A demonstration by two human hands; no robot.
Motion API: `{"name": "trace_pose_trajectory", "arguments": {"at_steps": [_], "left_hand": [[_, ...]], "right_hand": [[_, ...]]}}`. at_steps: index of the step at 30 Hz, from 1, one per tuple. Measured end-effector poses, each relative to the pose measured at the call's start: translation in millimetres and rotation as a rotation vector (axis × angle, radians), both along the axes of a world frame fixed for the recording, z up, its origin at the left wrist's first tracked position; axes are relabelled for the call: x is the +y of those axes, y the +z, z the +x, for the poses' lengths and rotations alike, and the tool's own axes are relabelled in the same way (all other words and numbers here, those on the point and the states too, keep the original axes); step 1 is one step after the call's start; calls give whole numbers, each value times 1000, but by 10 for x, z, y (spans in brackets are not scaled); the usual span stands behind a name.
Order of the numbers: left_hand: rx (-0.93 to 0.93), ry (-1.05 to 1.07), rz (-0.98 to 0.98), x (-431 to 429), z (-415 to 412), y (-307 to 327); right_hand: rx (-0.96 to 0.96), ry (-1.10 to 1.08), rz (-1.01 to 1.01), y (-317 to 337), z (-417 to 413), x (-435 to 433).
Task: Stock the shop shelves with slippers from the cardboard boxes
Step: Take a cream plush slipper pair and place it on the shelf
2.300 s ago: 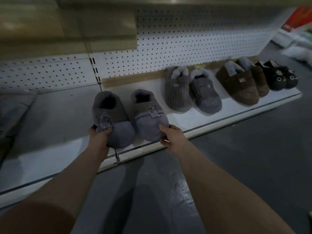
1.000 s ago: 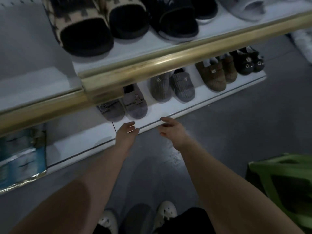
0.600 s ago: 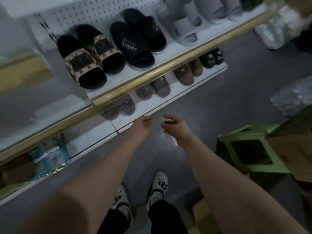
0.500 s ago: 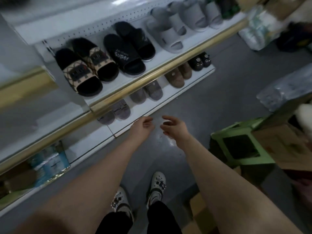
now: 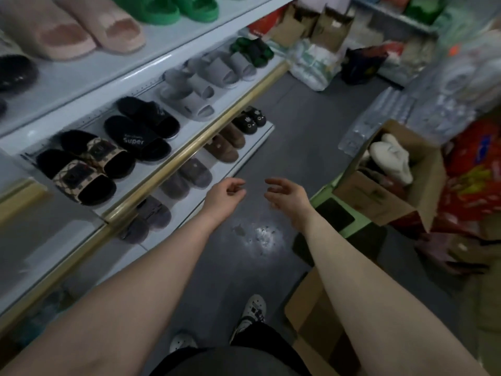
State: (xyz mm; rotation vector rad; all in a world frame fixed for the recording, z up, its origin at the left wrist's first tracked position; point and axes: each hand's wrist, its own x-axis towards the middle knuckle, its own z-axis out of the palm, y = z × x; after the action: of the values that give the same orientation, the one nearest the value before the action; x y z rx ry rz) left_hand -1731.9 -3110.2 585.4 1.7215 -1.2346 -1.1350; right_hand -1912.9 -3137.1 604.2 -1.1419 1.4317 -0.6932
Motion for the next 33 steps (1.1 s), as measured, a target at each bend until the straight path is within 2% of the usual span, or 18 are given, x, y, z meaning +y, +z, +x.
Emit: {"name": "trace_pose_trajectory", "arguments": {"at_steps": [8,16,27,33], "left_hand": [[-3,-105,-78,-567,-874,174],[6,-268,-64,-1253,-1767,132],[-31,-559,-41,-2785,-2761,102],[-55,-749,4,-3596,-3187,81]], "right_hand": [[74,-73,-33,143,-954,-395],[110,-205,15,76,-1844,-792],[14,-542,106,80,-2734,-1686],[43,-743,131,36,-3065,-2121]]}}
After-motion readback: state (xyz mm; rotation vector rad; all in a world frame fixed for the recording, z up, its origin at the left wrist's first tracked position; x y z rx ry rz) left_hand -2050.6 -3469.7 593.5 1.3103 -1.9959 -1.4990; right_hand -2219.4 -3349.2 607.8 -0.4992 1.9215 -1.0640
